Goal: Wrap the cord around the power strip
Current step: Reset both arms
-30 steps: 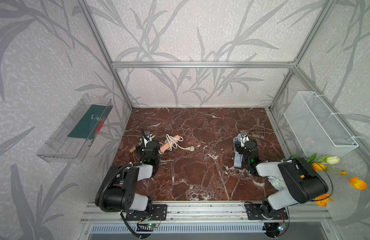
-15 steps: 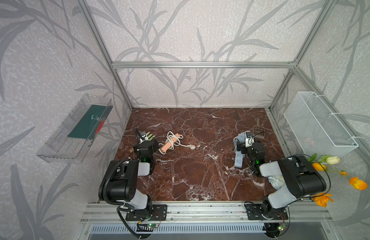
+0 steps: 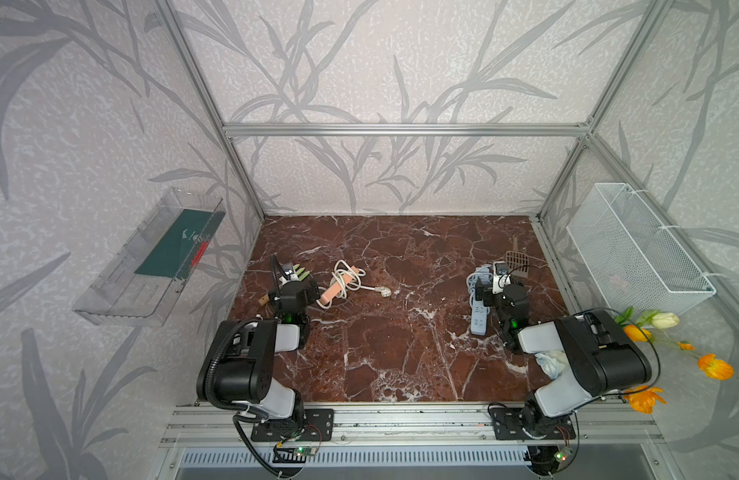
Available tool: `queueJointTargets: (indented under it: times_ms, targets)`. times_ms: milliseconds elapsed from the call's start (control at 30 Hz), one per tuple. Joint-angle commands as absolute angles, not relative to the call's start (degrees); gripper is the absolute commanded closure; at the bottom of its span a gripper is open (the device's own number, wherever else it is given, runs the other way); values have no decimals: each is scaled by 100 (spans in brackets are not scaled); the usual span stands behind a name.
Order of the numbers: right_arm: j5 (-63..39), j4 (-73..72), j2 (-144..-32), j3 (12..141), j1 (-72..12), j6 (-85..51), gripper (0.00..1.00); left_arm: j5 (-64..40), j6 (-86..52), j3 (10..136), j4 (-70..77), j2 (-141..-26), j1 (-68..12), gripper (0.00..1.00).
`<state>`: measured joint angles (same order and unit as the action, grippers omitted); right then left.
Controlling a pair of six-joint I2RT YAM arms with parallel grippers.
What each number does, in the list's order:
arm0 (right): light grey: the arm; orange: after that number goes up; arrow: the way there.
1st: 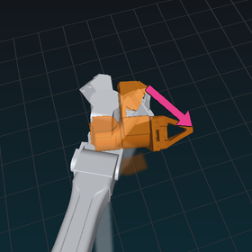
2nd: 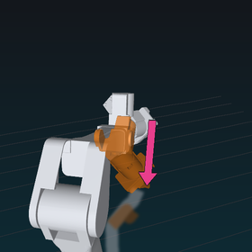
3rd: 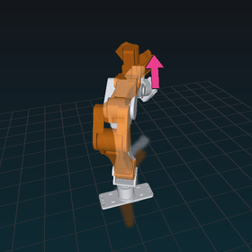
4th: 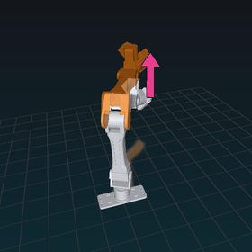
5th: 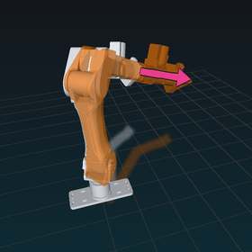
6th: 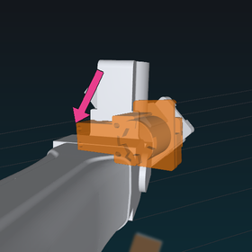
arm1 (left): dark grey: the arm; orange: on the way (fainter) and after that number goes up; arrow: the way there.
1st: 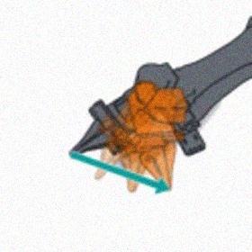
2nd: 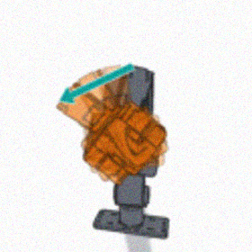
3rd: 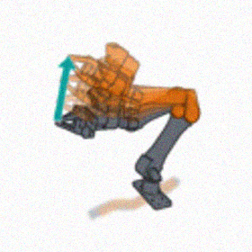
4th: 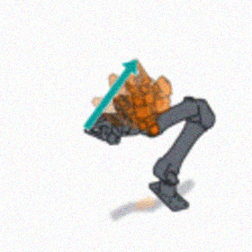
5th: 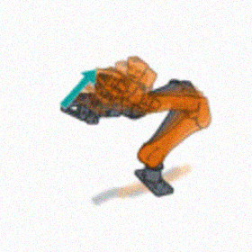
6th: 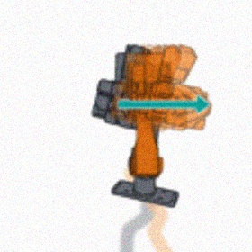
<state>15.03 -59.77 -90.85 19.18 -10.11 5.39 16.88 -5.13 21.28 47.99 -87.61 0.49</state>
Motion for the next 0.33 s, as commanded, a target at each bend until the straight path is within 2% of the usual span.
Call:
queueJointTargets:
  times_ms: [0,300]
  targets:
    - [1626,-6001,-9163,2013,-993,470,1,1657,-588,2245,4763,-8684,52,0]
    - [1626,-6003,-9166,2013,-993,466,1,1159,-483,2277,4687,-8678,138,0]
